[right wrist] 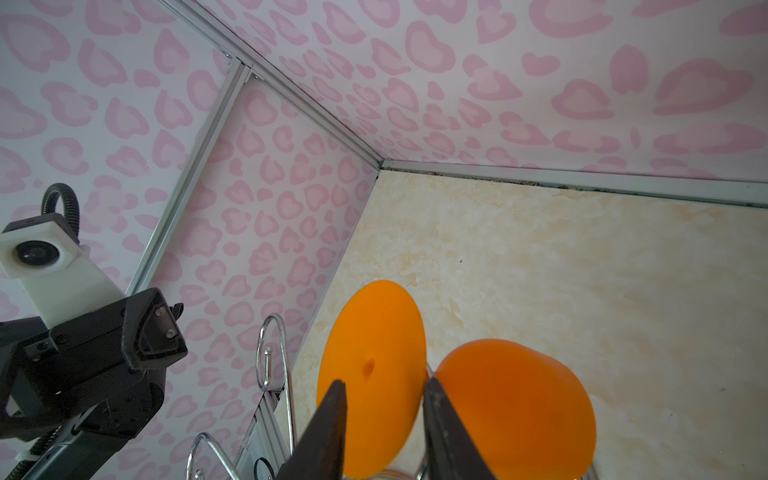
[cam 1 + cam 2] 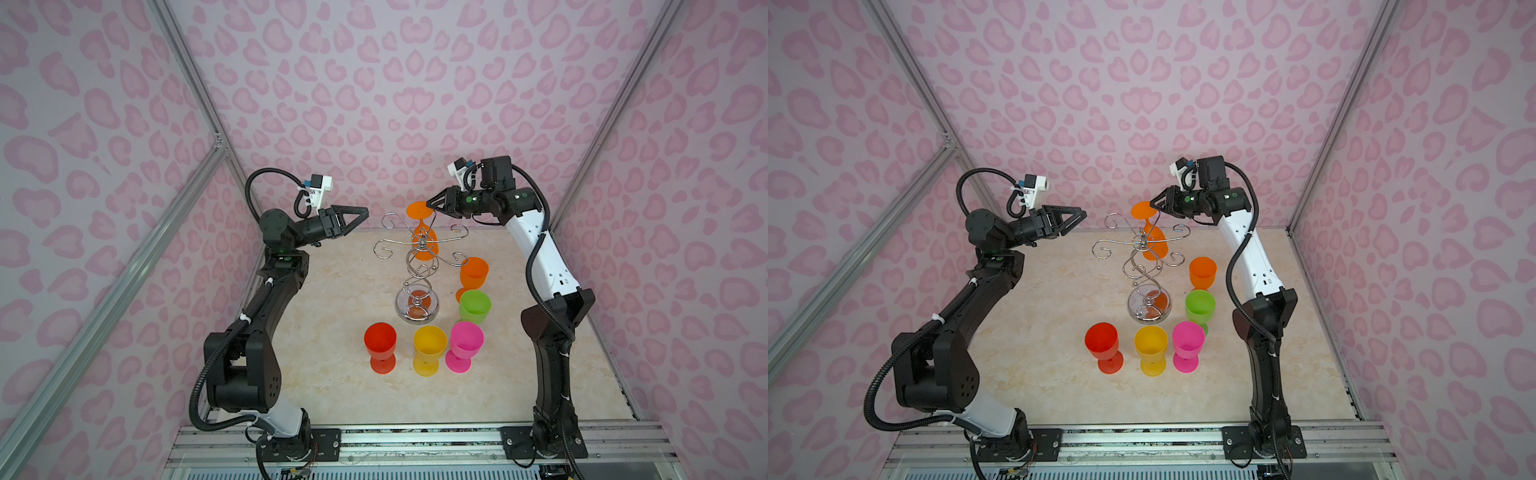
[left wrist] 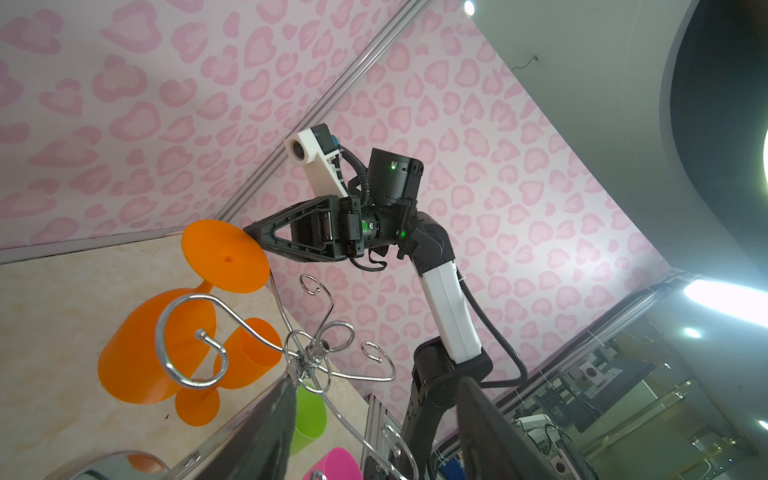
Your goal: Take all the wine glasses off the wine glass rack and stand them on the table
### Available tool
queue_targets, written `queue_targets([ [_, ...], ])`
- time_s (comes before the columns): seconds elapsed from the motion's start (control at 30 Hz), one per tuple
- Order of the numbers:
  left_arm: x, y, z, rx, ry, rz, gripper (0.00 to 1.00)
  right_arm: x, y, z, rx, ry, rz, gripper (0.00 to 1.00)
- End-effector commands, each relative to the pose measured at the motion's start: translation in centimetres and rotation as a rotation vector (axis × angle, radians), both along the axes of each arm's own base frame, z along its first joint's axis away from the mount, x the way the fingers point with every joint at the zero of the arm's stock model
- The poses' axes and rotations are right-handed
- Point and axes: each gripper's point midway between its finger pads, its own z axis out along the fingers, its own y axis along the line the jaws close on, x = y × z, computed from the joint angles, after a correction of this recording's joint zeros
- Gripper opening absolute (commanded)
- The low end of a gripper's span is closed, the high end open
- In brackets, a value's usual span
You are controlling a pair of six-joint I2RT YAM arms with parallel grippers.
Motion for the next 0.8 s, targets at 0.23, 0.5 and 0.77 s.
queue_targets([
  [0.23, 0.4, 0.0, -0.2, 0.005, -0.014, 0.001, 0.63, -0.2, 0.6, 0.4, 0.014, -0.027, 0.027, 0.32],
  [0.5, 0.4, -0.1, -0.4, 0.004, -0.005, 0.001, 0.63, -0.6, 0.8, 0.6, 0.035, -0.023, 0.036, 0.31],
  [0.77, 0.6, -0.3, -0.8, 0.004, 0.005, -0.002, 0.63, -1.0, 1.0, 0.9, 0.058, -0.025, 0.052, 0.31],
])
